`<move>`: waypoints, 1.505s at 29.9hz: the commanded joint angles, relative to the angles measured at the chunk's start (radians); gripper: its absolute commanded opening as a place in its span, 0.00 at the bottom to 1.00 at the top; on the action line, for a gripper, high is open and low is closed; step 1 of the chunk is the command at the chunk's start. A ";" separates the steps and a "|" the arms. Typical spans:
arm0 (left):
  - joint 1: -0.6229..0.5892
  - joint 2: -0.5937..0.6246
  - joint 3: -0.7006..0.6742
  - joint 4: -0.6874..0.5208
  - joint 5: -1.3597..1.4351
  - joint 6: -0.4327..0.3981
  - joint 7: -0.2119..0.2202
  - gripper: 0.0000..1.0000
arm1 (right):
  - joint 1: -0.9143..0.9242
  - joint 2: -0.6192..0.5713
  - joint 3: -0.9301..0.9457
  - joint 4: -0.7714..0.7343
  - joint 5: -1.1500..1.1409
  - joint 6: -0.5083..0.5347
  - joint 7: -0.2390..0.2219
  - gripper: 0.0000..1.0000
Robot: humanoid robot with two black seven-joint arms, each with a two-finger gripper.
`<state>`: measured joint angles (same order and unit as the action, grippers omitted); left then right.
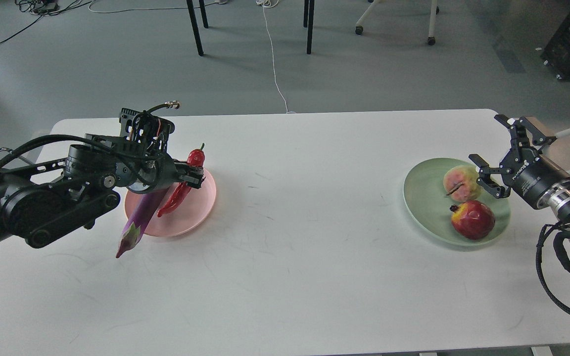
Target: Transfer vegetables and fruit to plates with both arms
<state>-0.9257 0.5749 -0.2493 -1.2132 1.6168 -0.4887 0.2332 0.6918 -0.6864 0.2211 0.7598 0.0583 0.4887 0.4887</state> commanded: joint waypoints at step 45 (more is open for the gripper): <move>0.317 -0.108 -0.415 -0.057 -0.868 0.435 -0.383 0.99 | 0.153 0.082 0.052 -0.001 0.000 0.000 0.000 0.99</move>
<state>-0.6554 0.4767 -0.6317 -1.2713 0.8039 -0.1132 -0.1301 0.8153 -0.6484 0.2735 0.7528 0.0580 0.4887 0.4887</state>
